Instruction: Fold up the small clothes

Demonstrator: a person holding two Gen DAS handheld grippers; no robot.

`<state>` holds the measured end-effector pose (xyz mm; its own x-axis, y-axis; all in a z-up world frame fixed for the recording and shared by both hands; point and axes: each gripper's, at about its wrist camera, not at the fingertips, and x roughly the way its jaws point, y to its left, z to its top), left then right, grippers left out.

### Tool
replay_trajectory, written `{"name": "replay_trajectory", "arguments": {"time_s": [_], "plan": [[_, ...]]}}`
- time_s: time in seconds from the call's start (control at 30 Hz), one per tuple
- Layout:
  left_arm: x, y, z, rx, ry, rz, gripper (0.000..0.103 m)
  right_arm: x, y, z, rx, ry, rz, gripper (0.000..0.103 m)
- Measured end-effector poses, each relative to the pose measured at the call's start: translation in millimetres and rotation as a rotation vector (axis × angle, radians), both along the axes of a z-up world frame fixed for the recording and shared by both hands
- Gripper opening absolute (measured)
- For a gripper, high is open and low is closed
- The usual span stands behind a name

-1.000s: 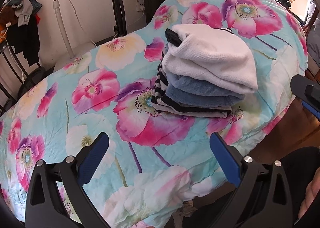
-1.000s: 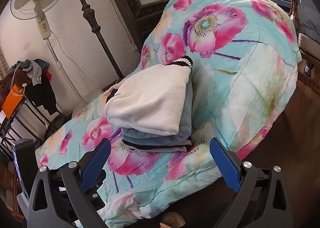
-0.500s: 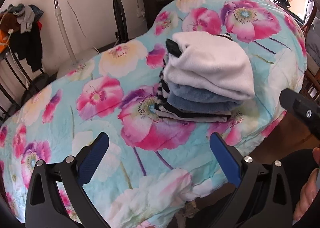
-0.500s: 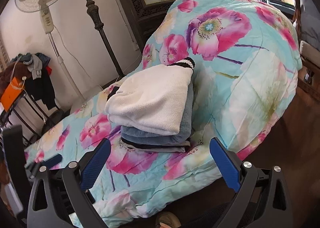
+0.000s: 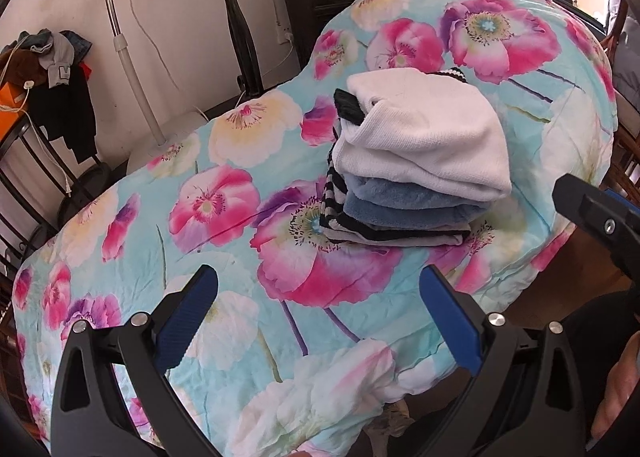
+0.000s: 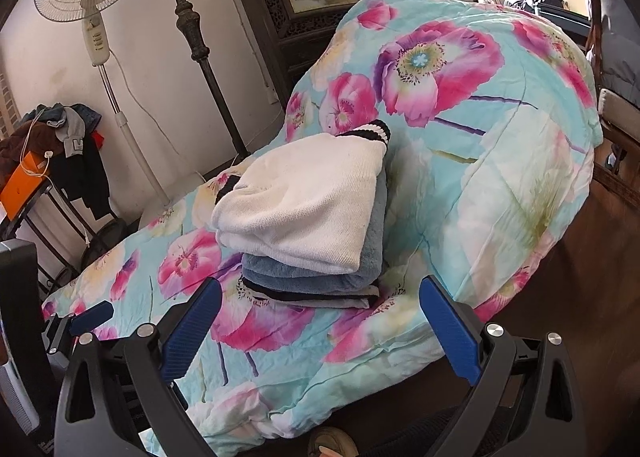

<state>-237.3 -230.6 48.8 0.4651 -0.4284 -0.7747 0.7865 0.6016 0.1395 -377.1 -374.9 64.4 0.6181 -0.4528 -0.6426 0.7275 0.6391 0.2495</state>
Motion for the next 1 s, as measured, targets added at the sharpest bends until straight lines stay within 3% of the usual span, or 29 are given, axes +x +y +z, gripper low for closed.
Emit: {"name": "replay_trajectory", "arguments": {"time_s": [1.0], "plan": [[-0.5,-1.2,3.1,-0.01,0.006,0.002,0.098,-1.6,2.6,0.7,-0.003,-0.004,-0.005,0.099]]}}
